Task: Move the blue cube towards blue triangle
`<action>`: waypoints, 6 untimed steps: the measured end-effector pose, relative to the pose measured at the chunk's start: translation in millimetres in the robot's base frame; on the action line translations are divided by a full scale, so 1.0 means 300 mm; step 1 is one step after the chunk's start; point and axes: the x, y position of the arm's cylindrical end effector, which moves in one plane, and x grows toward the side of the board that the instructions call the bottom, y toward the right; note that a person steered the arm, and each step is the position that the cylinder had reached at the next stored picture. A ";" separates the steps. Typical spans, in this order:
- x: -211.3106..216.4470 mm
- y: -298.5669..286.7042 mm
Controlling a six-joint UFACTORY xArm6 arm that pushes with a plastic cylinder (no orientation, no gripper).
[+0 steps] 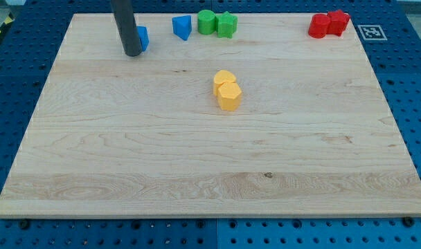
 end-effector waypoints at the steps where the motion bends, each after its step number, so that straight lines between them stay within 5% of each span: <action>1: -0.052 -0.003; 6: -0.117 -0.003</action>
